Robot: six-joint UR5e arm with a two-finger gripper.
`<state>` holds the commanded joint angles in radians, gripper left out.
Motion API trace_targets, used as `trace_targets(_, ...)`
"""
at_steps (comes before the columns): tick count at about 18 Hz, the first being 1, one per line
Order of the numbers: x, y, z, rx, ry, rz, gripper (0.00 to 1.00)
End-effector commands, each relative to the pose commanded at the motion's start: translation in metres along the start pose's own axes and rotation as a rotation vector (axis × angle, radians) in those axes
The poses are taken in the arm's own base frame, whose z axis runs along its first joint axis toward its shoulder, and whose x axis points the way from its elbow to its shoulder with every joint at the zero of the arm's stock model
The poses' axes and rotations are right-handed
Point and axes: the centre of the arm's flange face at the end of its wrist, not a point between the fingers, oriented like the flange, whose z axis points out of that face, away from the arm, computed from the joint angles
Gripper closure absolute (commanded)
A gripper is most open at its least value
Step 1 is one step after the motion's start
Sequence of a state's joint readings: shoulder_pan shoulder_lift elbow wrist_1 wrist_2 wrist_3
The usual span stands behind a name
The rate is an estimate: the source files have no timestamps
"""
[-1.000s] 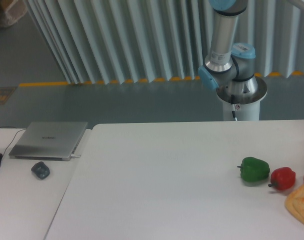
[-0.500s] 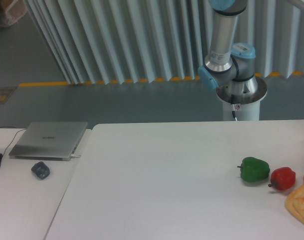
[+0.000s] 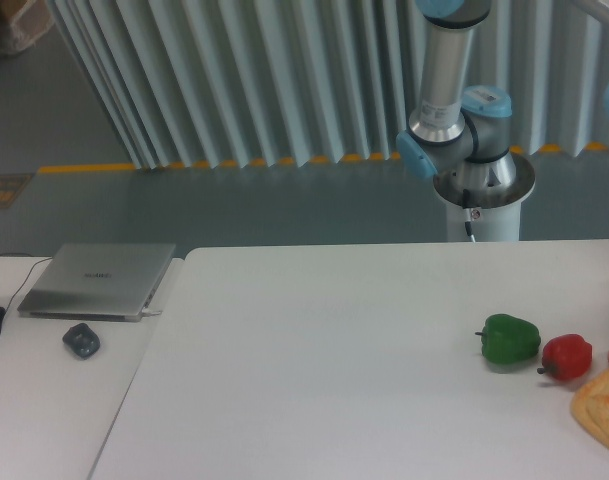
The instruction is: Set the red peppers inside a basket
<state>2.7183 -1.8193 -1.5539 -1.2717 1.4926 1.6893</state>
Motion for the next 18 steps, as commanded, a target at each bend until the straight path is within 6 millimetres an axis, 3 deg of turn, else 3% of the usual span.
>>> trace_targets(6, -0.004, -0.051, -0.002, 0.043, -0.057, -0.214, 0.00)
trace_targets(11, -0.009, -0.054, 0.001, 0.051, -0.067, -0.251, 0.00)
trace_targets(13, -0.006, -0.066, 0.007, 0.049, -0.056, -0.249, 0.00)
trace_targets(17, 0.007, -0.101, 0.073, -0.004, 0.056, -0.252, 0.00)
trace_targets(18, 0.009, -0.106, 0.078, -0.034, 0.060, -0.270, 0.00)
